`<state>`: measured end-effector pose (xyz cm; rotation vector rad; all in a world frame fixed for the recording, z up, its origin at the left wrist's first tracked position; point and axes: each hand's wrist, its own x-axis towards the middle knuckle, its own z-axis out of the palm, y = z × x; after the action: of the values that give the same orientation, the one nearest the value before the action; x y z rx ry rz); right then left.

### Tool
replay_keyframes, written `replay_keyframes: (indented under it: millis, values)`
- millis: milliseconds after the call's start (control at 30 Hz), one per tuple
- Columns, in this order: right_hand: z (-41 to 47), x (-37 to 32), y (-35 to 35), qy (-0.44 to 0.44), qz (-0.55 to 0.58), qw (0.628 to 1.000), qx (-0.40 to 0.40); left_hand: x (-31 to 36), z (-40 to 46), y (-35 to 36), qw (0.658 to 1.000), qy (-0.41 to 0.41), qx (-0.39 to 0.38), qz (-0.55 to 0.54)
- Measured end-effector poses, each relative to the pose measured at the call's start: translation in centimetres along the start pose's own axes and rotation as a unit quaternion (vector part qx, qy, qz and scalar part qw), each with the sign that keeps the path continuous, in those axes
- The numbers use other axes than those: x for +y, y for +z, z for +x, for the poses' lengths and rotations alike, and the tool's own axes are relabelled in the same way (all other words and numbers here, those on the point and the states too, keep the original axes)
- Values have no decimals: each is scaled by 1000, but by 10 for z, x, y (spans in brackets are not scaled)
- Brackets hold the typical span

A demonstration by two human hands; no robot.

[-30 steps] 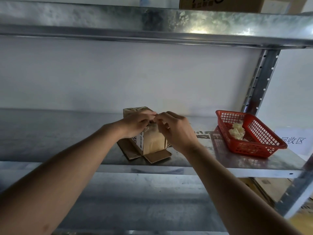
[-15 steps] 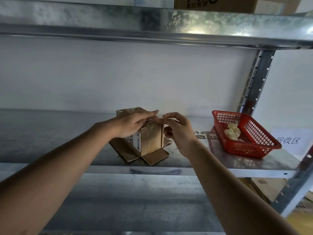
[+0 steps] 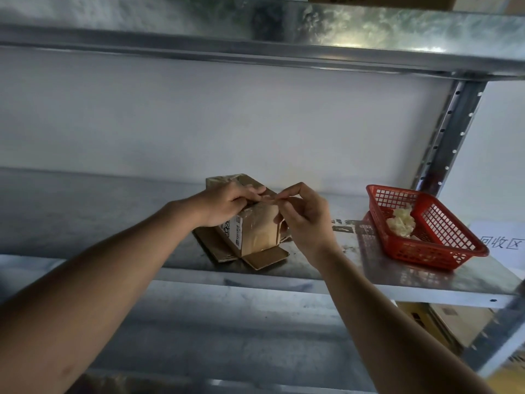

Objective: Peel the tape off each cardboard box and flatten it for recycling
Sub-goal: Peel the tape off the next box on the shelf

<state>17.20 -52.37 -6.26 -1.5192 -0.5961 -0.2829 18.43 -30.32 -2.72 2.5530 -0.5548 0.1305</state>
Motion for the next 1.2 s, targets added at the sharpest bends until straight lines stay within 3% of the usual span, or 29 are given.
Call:
replay_keyframes:
  millis: [167, 333, 567, 900, 1000, 1200]
  values:
    - [-1, -18, 9, -54, 4, 998, -44, 16, -3, 1, 998, -35, 9, 43]
    - [6, -20, 6, 57, 71, 994, 57, 24, -2, -1, 998, -50, -18, -16]
    - [10, -4, 8, 136, -39, 986, 85, 25, -2, -7, 993, -105, -46, -5]
    - [17, -13, 31, 137, -93, 985, 49, 15, -2, -15, 989, -81, -32, 122]
    - [18, -18, 32, 155, -29, 986, 57, 11, 5, -16, 987, -80, -31, 133]
    - [4, -22, 28, 61, -18, 993, 100, 1, 15, -9, 973, -54, -57, 216]
